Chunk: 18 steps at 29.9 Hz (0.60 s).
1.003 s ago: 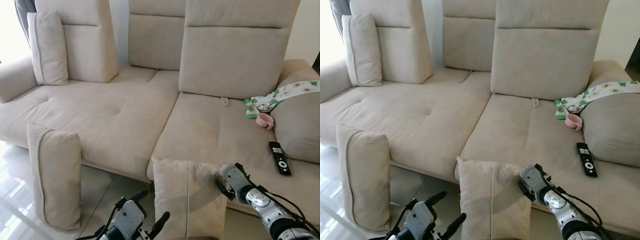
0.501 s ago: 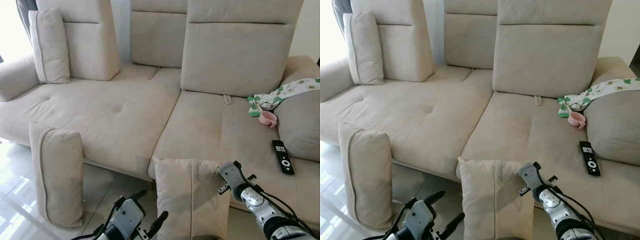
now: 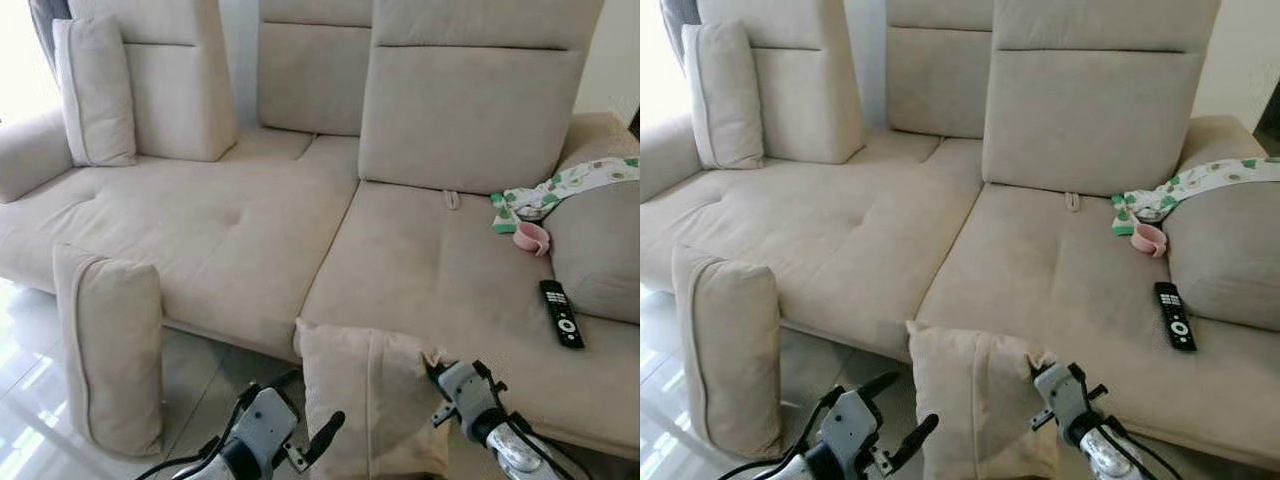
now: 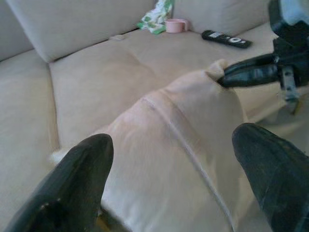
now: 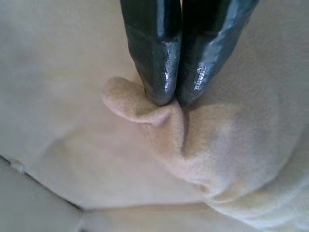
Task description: Move the pillow to the sofa from floor
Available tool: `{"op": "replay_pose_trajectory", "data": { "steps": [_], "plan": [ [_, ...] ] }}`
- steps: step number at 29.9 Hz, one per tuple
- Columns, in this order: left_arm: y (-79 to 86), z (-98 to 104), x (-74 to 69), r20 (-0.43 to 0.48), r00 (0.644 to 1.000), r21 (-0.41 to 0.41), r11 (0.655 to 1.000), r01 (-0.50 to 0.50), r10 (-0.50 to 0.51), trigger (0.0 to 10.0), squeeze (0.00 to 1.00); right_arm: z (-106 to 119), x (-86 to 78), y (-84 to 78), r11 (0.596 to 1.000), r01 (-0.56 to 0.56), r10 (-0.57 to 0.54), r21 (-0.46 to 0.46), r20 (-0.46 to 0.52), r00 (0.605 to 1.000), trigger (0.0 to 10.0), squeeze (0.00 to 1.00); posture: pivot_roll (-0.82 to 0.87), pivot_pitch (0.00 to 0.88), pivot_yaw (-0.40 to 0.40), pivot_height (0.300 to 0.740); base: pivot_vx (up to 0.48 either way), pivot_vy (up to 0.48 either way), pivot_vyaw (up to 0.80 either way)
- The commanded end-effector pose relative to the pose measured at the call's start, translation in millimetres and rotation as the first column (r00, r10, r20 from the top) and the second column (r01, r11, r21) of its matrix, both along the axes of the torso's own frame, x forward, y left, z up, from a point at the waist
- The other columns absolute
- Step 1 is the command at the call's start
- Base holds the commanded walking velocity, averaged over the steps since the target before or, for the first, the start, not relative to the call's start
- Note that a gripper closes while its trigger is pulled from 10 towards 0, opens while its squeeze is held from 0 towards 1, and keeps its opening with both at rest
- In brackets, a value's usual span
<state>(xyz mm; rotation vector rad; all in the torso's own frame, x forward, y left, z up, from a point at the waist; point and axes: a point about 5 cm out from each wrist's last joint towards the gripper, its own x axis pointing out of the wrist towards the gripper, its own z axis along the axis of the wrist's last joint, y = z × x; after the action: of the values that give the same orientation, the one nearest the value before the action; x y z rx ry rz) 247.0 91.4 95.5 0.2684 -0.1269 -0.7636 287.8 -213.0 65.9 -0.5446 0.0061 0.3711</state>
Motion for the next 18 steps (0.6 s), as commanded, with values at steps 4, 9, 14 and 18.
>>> {"op": "replay_pose_trajectory", "data": {
  "steps": [4, 9, 14, 18],
  "plan": [
    [-4.3, -5.7, 0.0, -0.005, 1.0, 0.027, 1.0, 0.016, -0.016, 10.0, 0.0, -5.3, -16.4, 6.8, 0.998, -0.057, 0.056, -0.01, -0.01, 0.998, 0.0, 0.0, 0.19, 0.1, 0.033, 0.523, 0.0, 0.0, 0.0],
    [-5.8, -6.0, 4.0, 0.019, 1.0, 0.059, 0.998, 0.024, -0.025, 10.0, 0.0, -3.3, -36.3, 13.5, 0.977, -0.165, 0.17, -0.133, 0.032, 0.985, 0.0, 0.0, 0.17, 0.093, 0.027, 0.523, 0.0, 0.0, 0.0],
    [5.6, 1.5, 24.2, 0.102, 0.995, 0.153, 0.988, -0.01, -0.006, 10.0, 0.0, -15.7, -71.4, 14.4, 0.887, -0.348, 0.345, -0.304, -0.064, 0.936, 0.0, 0.0, 0.17, 0.08, 0.016, 0.523, 0.0, 0.0, 0.0],
    [11.2, 1.8, 30.1, 0.17, 0.982, 0.3, 0.954, 0.026, -0.08, 10.0, 0.0, -15.8, -78.9, 7.7, 0.873, -0.36, 0.35, -0.33, -0.093, 0.932, 0.0, 0.0, 0.16, 0.074, 0.014, 0.523, 0.0, 0.0, 0.0]
  ]
}}
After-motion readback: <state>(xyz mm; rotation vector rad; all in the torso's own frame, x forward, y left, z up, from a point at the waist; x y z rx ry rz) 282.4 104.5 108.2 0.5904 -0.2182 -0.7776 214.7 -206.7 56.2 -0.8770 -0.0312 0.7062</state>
